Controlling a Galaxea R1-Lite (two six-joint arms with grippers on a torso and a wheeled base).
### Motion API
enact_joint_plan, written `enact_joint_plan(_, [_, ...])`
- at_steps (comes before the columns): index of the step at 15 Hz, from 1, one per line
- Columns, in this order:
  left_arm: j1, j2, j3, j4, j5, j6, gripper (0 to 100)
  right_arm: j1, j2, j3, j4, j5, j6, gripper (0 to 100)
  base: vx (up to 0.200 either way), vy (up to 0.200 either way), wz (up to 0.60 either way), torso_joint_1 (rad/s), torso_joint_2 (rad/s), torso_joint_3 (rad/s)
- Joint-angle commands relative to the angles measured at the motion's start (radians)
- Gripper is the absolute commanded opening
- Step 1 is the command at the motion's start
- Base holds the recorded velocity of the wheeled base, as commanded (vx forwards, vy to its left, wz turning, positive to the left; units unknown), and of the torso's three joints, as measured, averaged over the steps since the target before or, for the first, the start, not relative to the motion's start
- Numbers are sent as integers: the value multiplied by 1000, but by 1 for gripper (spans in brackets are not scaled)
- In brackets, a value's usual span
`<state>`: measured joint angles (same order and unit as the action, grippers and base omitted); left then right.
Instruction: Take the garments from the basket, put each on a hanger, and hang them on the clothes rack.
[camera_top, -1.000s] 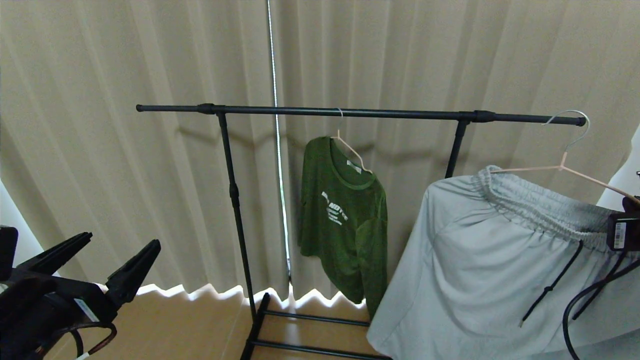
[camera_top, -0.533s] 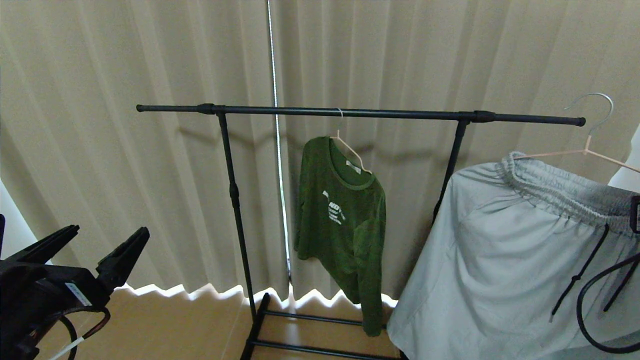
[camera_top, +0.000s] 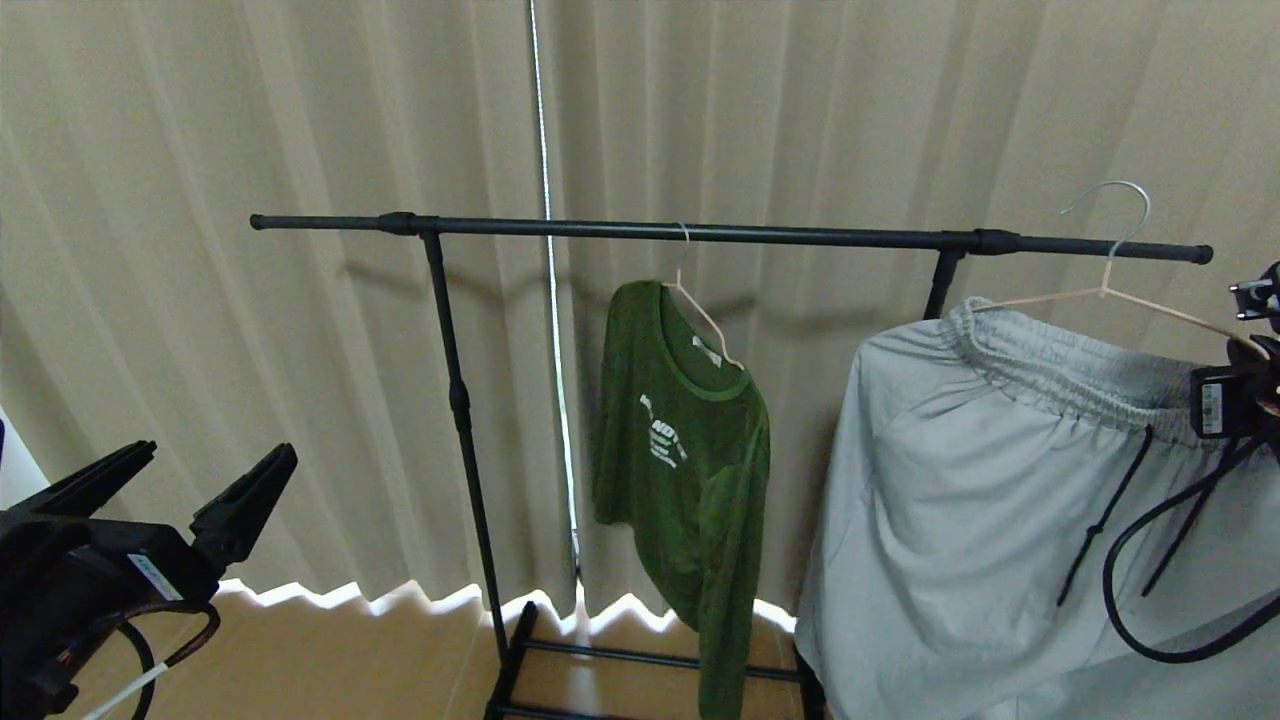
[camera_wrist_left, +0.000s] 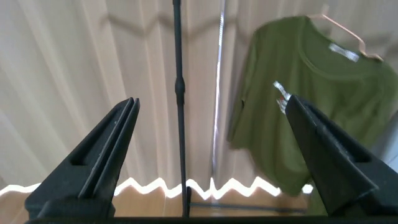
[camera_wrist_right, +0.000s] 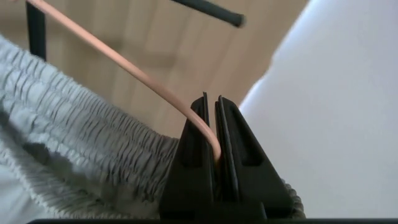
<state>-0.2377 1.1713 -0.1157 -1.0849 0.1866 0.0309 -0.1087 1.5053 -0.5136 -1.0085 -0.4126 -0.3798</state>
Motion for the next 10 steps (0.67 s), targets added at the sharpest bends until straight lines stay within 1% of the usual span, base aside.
enact_joint_plan(1, [0, 5, 1, -1, 1, 0, 100, 37, 56, 0, -4, 0, 2, 0, 200, 0, 0, 2, 7, 7])
enact_joint_plan(3, [0, 5, 1, -1, 1, 0, 100, 54, 69, 0, -5, 0, 4, 0, 200, 0, 0, 0, 7, 0])
enact_joint_plan(5, [0, 5, 4, 0, 1, 0, 100, 89, 99, -11, -10, -2, 4, 0, 200, 0, 0, -5, 2, 5])
enact_joint_plan(9, [-2, -1, 15, -1, 1, 6, 100, 90, 174, -66, -13, -2, 9, 0, 200, 0, 0, 0, 4, 2])
enact_joint_plan(10, [-3, -2, 16, -1, 1, 6, 100, 90, 191, -82, -13, -5, 9, 0, 0, 0, 0, 0, 0, 0])
